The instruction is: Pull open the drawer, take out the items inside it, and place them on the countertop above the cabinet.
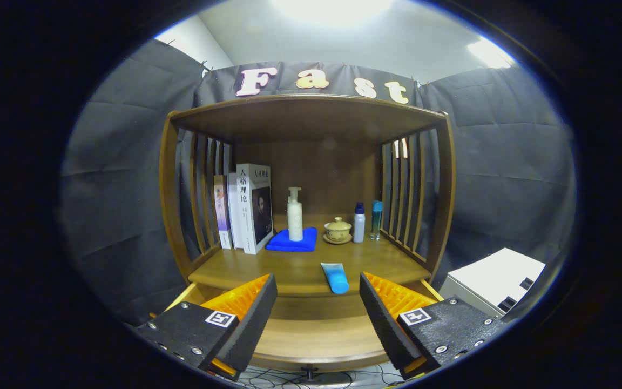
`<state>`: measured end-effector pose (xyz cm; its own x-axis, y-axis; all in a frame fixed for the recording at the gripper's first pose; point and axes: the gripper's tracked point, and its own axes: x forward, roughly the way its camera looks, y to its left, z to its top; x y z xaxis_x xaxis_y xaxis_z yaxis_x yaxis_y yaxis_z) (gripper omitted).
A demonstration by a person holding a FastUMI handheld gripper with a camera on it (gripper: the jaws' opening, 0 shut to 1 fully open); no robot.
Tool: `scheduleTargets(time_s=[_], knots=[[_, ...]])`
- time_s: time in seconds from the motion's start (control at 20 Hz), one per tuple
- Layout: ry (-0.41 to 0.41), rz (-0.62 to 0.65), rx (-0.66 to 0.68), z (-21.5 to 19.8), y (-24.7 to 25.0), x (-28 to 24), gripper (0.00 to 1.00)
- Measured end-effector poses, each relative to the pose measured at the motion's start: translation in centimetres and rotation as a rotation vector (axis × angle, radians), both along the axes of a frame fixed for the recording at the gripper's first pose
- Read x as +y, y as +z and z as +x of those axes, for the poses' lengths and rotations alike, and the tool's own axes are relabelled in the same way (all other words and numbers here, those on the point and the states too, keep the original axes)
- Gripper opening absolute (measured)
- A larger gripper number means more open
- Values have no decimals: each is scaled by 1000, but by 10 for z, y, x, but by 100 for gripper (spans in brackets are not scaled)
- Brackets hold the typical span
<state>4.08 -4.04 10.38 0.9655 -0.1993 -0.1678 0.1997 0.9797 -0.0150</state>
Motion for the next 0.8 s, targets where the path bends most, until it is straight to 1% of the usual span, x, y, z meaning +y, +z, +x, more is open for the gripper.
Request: scheduleTargets(time_s=[0.25,0.5,0.6,0.75,0.8], knots=[[-13,28,0,-28,-43,5,94],[2,19,12,-54,-89,16,95],[25,4,20,-60,-106,24,95],[89,-33,15,-64,-128,45,95],[96,-52,23,-64,-137,47,95]])
